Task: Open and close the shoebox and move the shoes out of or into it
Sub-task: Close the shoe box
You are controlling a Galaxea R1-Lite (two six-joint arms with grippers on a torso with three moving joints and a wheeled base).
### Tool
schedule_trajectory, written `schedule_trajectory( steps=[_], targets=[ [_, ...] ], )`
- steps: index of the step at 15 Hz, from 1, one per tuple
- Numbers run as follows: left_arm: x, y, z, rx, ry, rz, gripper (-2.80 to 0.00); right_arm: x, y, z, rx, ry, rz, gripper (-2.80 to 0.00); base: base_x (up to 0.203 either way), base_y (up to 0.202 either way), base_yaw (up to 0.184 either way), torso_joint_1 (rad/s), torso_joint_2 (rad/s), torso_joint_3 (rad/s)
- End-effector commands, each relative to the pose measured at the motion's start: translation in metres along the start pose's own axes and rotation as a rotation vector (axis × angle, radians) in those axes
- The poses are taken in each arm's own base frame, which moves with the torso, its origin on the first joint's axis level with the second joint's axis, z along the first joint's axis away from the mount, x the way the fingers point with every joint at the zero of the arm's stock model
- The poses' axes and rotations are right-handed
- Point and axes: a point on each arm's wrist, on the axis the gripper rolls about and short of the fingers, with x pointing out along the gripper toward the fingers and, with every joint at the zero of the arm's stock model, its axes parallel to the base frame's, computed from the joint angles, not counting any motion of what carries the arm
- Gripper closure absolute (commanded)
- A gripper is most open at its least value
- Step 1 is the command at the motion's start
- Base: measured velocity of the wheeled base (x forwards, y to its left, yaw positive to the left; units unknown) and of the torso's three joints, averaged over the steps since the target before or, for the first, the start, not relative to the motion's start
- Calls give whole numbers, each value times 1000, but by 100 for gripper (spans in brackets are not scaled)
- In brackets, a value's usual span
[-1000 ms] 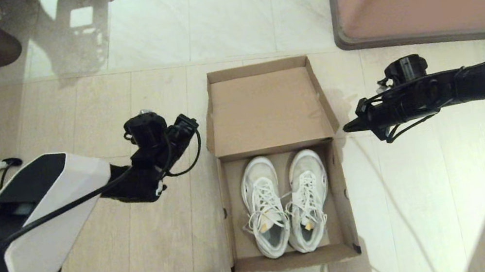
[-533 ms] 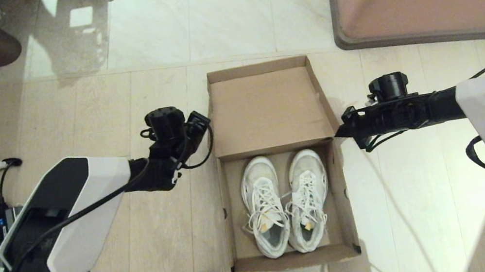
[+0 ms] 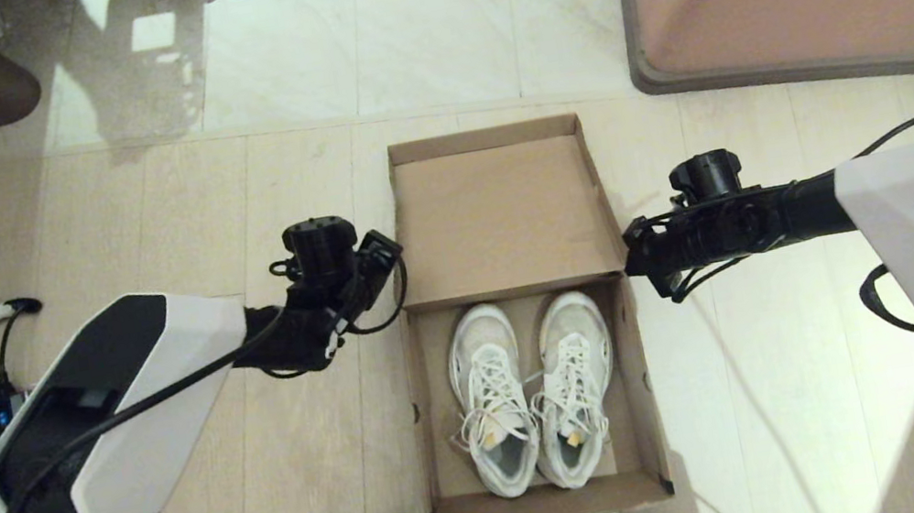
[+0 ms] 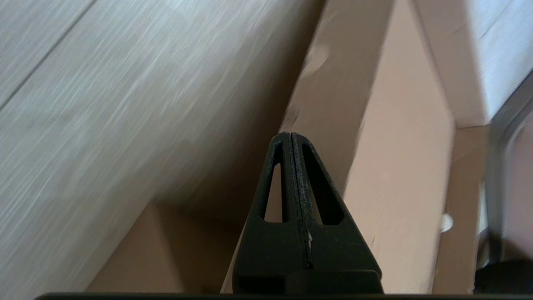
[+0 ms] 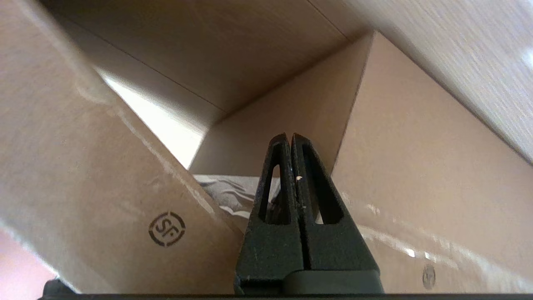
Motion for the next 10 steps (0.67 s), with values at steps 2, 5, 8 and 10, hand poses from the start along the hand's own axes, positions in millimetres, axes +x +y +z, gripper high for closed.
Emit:
schedule_trajectory(
  steps=[2,5,8,10],
  targets=[
    [-19,-1,1,-3,27,38,0,-12,4,-6,19,10,-22,0,0,0,0,0,0,0],
    [-28,3,0,-4,24,74,0,-11,0,-5,26,-7,-38,0,0,0,0,0,0,0],
    [-28,2,-3,0,31,70,0,-4,-3,8,15,-51,-27,0,0,0,0,0,0,0],
    [-28,0,-9,4,44,67,0,-2,-9,15,4,-74,-4,0,0,0,0,0,0,0]
  ],
)
